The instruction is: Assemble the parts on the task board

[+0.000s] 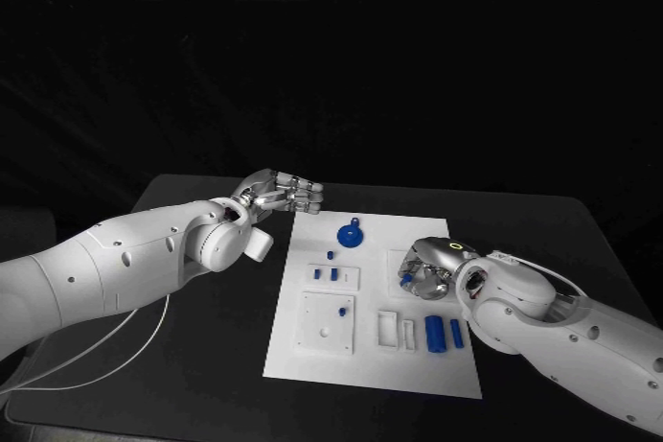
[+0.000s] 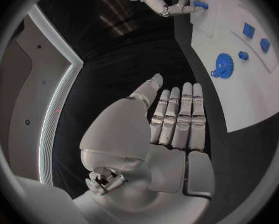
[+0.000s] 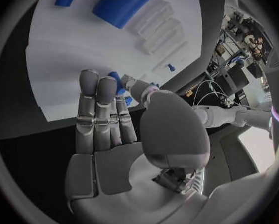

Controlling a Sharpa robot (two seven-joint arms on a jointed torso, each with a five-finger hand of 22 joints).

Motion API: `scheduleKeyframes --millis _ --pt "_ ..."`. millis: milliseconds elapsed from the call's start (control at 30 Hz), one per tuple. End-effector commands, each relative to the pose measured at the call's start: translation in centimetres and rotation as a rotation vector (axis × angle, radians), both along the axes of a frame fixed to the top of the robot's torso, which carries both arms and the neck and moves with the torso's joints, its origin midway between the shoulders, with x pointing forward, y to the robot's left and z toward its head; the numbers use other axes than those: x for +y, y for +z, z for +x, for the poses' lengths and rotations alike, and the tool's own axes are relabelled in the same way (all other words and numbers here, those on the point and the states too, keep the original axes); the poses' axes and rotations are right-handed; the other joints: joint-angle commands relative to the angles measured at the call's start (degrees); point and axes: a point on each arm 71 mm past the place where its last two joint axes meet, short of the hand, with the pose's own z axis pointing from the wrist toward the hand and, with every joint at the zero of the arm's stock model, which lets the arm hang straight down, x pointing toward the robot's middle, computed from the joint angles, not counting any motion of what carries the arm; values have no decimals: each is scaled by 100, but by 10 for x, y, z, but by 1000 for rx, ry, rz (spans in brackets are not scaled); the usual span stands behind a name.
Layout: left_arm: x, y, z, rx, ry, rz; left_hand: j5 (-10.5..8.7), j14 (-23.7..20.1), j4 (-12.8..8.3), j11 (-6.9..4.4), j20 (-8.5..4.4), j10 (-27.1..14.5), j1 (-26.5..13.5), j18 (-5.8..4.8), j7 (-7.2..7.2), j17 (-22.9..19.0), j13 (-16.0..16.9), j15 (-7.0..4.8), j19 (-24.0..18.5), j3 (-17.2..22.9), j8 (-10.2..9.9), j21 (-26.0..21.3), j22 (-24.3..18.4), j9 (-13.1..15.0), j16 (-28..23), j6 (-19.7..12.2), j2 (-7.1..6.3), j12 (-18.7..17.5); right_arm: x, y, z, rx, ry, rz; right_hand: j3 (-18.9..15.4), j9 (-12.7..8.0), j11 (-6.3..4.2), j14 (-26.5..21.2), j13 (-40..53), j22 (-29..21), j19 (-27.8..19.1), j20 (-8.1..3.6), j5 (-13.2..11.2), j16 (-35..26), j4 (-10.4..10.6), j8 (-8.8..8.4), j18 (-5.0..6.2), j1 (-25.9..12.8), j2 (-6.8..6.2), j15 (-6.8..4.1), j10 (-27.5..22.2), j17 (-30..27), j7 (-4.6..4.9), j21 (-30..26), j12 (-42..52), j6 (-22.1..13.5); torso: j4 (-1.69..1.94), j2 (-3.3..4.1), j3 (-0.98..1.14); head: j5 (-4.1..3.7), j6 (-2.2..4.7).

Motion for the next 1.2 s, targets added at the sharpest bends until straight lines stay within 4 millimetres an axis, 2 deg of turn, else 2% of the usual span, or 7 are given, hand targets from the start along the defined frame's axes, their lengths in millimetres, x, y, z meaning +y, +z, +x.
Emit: scheduleKeyframes --millis 33,200,367,467,700,900,1200 --pt "-2 0 0 3 -13 -10 -27 -23 -2 6 16 -26 3 -86 4 -5 -4 0 15 -35 18 21 -17 0 -21 19 29 21 1 -3 -1 7 14 -23 -2 3 -5 20 2 -3 225 -39 -23 -28 -64 10 -104 -46 34 -44 44 14 0 29 -17 66 -3 3 1 -2 -4" --pt "-3 0 0 5 -14 -10 -27 -23 -2 6 16 -26 3 -86 4 -5 -4 0 15 -35 18 21 -17 0 -21 19 29 21 2 -5 -1 -1 13 -25 81 8 -27 24 4 9 227 -49 -21 -26 -151 17 -107 38 124 -57 133 22 2 66 -11 160 -2 1 0 -4 -2" --pt "-3 0 0 6 -15 -10 -27 -23 -2 6 16 -26 3 -86 4 -5 -4 0 15 -35 18 21 -17 0 -21 19 29 21 4 -2 -1 -49 10 2 169 53 -146 56 22 87 240 -104 -19 -17 -346 55 -134 177 309 -132 529 35 -64 238 4 499 2 1 -1 -9 -10" --pt "-3 0 0 6 -15 -10 -27 -23 -2 6 16 -26 3 -86 4 -5 -4 0 15 -35 18 21 -17 0 -21 19 29 21 6 1 -1 -88 9 24 271 75 -193 72 23 148 234 -155 -20 -29 -494 19 -166 188 383 -170 713 41 -101 339 -15 658 0 0 -1 -8 -15" --pt "-2 0 0 6 -13 -9 -27 -23 -2 6 16 -26 3 -86 4 -5 -4 0 15 -35 18 21 -17 0 -21 19 29 21 8 9 -4 -145 10 58 273 65 -213 90 22 199 233 -199 -29 -49 -560 18 -190 210 434 -198 783 67 -122 430 -14 722 -7 -6 3 25 -2" --pt "-3 0 1 6 -13 -6 -29 -25 -8 4 15 -26 29 -85 3 -4 -3 -1 16 -37 24 22 -53 1 -20 22 29 22 14 29 -6 -170 34 69 34 58 -226 106 22 221 230 -207 -28 -88 -558 18 -223 292 514 -203 812 106 -128 456 -15 756 12 -18 -11 26 11" --pt "-3 -1 2 5 -12 -5 -29 -26 -7 5 17 -26 24 -88 4 -4 -4 1 13 -39 23 21 -57 0 -20 20 28 21 38 52 -18 -193 109 135 24 56 -230 113 21 237 231 -213 -29 -113 -567 16 -233 272 522 -209 823 136 -131 475 -16 767 -15 -9 -3 73 2"
